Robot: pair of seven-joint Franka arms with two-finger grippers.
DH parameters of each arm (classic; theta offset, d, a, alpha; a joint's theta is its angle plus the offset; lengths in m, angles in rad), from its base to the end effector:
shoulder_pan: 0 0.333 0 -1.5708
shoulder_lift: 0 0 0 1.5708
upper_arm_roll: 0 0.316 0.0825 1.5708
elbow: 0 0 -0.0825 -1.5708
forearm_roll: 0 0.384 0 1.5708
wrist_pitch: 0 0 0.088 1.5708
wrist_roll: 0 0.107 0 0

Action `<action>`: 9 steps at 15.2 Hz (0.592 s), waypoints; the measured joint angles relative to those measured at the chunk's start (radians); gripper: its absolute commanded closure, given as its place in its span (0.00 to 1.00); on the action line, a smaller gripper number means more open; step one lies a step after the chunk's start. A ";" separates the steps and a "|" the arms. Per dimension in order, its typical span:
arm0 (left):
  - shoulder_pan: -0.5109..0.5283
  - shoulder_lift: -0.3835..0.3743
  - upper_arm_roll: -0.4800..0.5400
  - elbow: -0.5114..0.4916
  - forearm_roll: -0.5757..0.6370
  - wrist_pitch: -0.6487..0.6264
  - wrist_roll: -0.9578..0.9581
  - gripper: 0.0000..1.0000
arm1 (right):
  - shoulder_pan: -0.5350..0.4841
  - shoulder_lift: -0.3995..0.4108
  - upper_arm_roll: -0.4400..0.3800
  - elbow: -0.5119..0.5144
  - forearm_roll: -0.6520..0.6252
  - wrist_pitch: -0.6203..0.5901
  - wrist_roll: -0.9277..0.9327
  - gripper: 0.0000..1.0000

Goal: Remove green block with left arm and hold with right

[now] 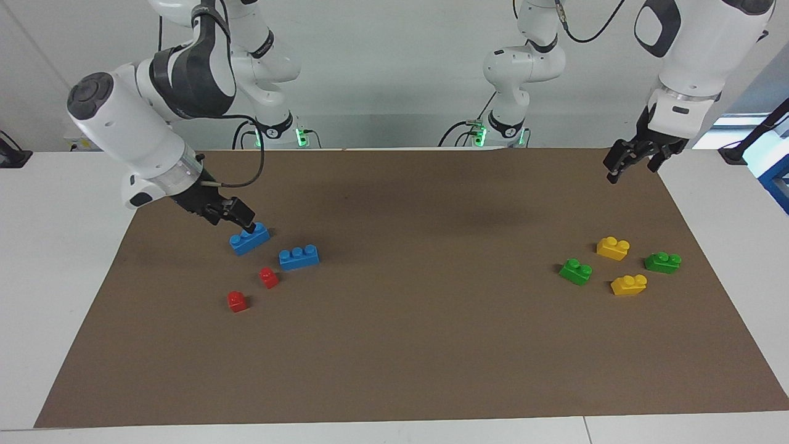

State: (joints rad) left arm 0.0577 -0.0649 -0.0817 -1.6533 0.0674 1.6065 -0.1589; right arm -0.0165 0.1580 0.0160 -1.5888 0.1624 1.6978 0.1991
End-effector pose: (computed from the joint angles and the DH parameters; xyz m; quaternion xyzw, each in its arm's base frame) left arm 0.5372 -0.0074 0.6242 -0.9971 -0.0665 -0.0122 0.0354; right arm 0.6066 0.0144 0.5362 -0.9901 0.1115 0.0324 0.0786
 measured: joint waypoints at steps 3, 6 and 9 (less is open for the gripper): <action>0.000 -0.030 0.003 0.000 -0.018 -0.067 0.091 0.00 | 0.000 -0.027 0.000 0.056 -0.040 -0.086 -0.101 0.00; 0.000 -0.032 0.001 0.000 -0.021 -0.042 0.127 0.00 | 0.001 -0.072 0.001 0.076 -0.112 -0.157 -0.156 0.00; 0.001 -0.032 0.010 0.000 -0.085 -0.014 0.125 0.00 | 0.000 -0.113 0.000 0.077 -0.135 -0.210 -0.191 0.00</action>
State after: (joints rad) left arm 0.0584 -0.0969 -0.0712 -1.6534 -0.0175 1.5923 -0.0337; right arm -0.0161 0.0446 0.0161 -1.5116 0.0276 1.4874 0.0077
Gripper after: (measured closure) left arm 0.000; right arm 0.000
